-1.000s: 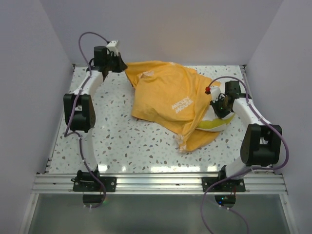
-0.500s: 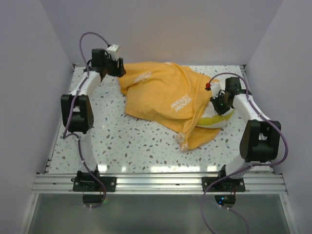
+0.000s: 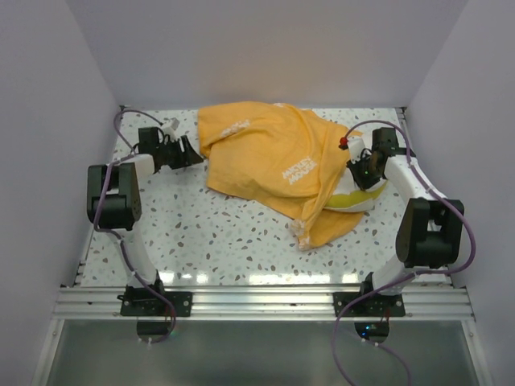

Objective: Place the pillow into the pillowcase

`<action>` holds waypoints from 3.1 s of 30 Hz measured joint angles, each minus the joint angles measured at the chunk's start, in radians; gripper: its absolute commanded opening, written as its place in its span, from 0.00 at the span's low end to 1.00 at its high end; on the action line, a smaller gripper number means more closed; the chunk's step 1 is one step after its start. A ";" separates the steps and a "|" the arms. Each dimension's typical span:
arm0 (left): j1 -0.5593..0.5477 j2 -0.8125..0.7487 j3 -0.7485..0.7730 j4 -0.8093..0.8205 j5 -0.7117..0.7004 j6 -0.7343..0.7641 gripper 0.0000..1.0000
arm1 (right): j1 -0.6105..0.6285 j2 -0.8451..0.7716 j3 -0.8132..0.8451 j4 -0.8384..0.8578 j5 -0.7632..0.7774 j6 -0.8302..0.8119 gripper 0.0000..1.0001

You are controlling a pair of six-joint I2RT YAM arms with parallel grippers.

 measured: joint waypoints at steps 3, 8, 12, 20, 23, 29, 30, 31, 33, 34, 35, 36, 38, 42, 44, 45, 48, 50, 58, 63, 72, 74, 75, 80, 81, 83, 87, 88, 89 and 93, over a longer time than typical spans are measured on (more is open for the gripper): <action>-0.020 0.024 0.002 0.086 -0.010 -0.064 0.67 | -0.001 0.000 0.000 0.000 0.000 0.000 0.00; -0.075 0.118 0.079 0.146 -0.066 -0.134 0.44 | -0.001 0.000 0.000 -0.001 -0.001 0.000 0.00; -0.114 0.183 0.191 0.096 -0.139 -0.148 0.00 | -0.001 0.000 0.000 -0.002 -0.001 0.000 0.00; -0.060 0.197 0.528 -0.356 -0.216 0.108 0.00 | -0.001 0.000 0.000 -0.003 -0.005 -0.008 0.00; -0.042 0.196 0.778 -0.544 -0.260 0.274 0.00 | -0.002 -0.002 0.000 -0.004 -0.009 -0.015 0.00; -0.067 0.162 0.954 -0.679 -0.362 0.505 0.49 | -0.002 -0.006 0.000 -0.013 -0.024 -0.019 0.00; -0.068 0.153 0.915 -0.676 -0.377 0.529 0.54 | -0.003 -0.006 0.002 -0.017 -0.028 -0.019 0.00; -0.066 0.148 0.868 -0.670 -0.393 0.546 0.58 | -0.003 -0.006 0.004 -0.021 -0.035 -0.019 0.00; -0.050 0.146 0.765 -0.664 -0.391 0.565 0.63 | -0.002 -0.006 0.012 -0.035 -0.056 -0.015 0.00; -0.037 0.145 0.709 -0.656 -0.378 0.571 0.68 | 0.000 -0.006 0.017 -0.046 -0.076 -0.013 0.00; -0.024 0.135 0.649 -0.642 -0.353 0.575 0.74 | 0.004 -0.006 0.021 -0.056 -0.094 -0.010 0.00; -0.013 0.122 0.591 -0.632 -0.322 0.578 0.77 | 0.013 -0.006 0.022 -0.064 -0.112 -0.004 0.00; -0.005 0.073 0.486 -0.610 -0.277 0.580 0.78 | 0.049 -0.006 0.021 -0.085 -0.143 0.008 0.00; -0.084 -0.083 0.403 -0.571 -0.143 0.565 0.79 | 0.226 -0.006 0.018 -0.125 -0.275 0.055 0.00; -0.148 -0.150 0.400 -0.517 -0.073 0.522 0.78 | 0.349 -0.006 0.017 -0.134 -0.361 0.078 0.01; -0.180 -0.179 0.399 -0.485 -0.027 0.491 0.78 | 0.429 -0.006 0.019 -0.134 -0.418 0.094 0.17; -0.218 -0.254 0.336 -0.390 0.065 0.393 0.77 | 0.603 -0.008 0.064 -0.176 -0.599 0.160 0.35; -0.195 -0.304 0.231 -0.340 0.080 0.330 0.78 | 0.599 -0.023 0.138 -0.236 -0.667 0.203 0.56; -0.150 -0.430 -0.172 -0.351 0.013 0.217 0.77 | 0.178 0.082 0.341 -0.074 -0.369 0.288 0.54; -0.196 -0.359 -0.221 -0.330 0.044 0.179 0.61 | 0.244 0.262 0.264 -0.053 -0.284 0.304 0.42; -0.301 0.231 0.366 -0.347 0.140 0.115 0.37 | 0.347 0.151 0.010 -0.122 -0.332 0.249 0.25; -0.323 0.369 0.618 -0.341 0.145 0.095 0.59 | 0.404 0.103 -0.025 -0.172 -0.398 0.238 0.35; -0.335 0.432 0.742 -0.309 0.138 0.074 0.65 | 0.444 0.081 -0.034 -0.201 -0.436 0.234 0.38; -0.314 0.312 0.703 -0.189 0.125 0.027 0.77 | 0.544 -0.017 0.023 -0.290 -0.512 0.267 0.50; -0.298 0.251 0.648 -0.181 0.124 0.024 0.77 | 0.528 -0.027 0.053 -0.285 -0.486 0.281 0.52; -0.240 0.080 0.497 -0.172 0.125 0.035 0.77 | 0.479 -0.042 0.133 -0.255 -0.402 0.306 0.54; -0.129 -0.220 0.217 -0.157 0.105 0.119 0.77 | 0.420 -0.034 0.249 -0.193 -0.198 0.325 0.56; -0.118 -0.300 0.166 -0.160 0.104 0.132 0.78 | 0.420 -0.022 0.273 -0.190 -0.163 0.327 0.57; -0.120 -0.352 0.103 -0.157 0.107 0.156 0.78 | 0.425 -0.005 0.293 -0.183 -0.129 0.326 0.58; -0.180 -0.437 -0.059 -0.215 0.117 0.286 0.91 | 0.444 0.064 0.306 -0.130 0.008 0.310 0.69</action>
